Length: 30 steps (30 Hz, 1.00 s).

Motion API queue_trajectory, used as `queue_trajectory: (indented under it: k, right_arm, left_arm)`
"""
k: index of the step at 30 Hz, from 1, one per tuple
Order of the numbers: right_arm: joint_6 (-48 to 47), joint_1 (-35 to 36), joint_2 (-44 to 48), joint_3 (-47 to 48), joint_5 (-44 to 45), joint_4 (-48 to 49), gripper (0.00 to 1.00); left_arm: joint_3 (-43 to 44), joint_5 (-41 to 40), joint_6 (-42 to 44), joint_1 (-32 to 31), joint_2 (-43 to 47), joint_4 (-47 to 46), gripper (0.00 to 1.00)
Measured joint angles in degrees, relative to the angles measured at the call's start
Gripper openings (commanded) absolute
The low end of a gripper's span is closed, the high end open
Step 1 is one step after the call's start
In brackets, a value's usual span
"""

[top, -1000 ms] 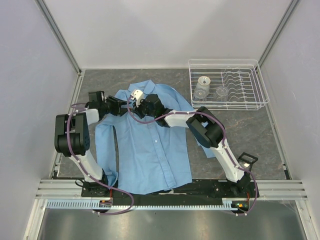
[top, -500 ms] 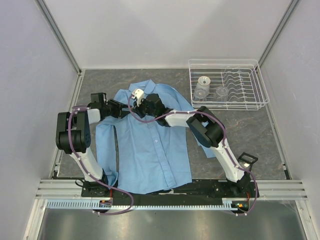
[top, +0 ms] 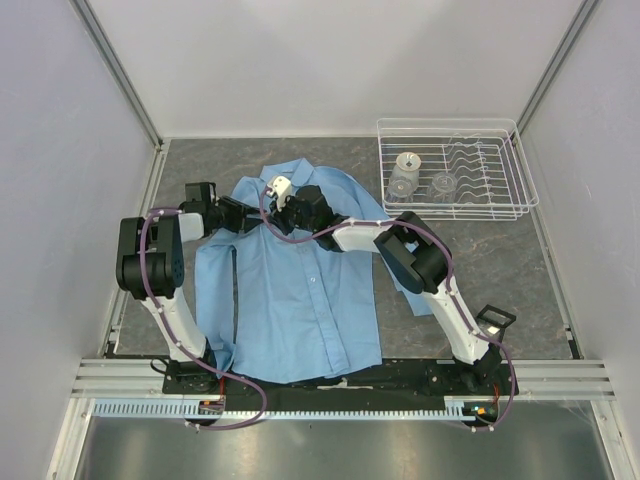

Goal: Remove the brooch from the garment

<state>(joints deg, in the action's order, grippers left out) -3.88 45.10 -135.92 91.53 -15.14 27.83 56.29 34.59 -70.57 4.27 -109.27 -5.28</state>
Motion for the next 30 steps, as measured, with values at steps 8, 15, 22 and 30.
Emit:
queue_trajectory:
  k: [8, 15, 22, 30]
  right_arm:
    - [-0.6, -0.3, 0.0, 0.0, -1.8, -0.2, 0.00]
    - [-0.9, -0.6, 0.0, -0.5, -3.3, 0.5, 0.00]
    - [-0.8, -0.6, 0.0, -1.2, -3.2, 1.4, 0.00]
    - [-0.6, -0.2, 0.0, -1.2, -2.4, 1.7, 0.00]
  left_arm:
    - [0.4, 0.2, 0.3, 0.0, 0.0, 0.4, 0.22]
    - [0.5, 0.3, 1.5, 0.0, 0.0, 1.0, 0.11]
    - [0.6, 0.1, 2.9, -0.1, 0.1, 1.8, 0.27]
    - [0.6, -1.3, 5.0, -0.1, 1.1, 3.5, 0.39]
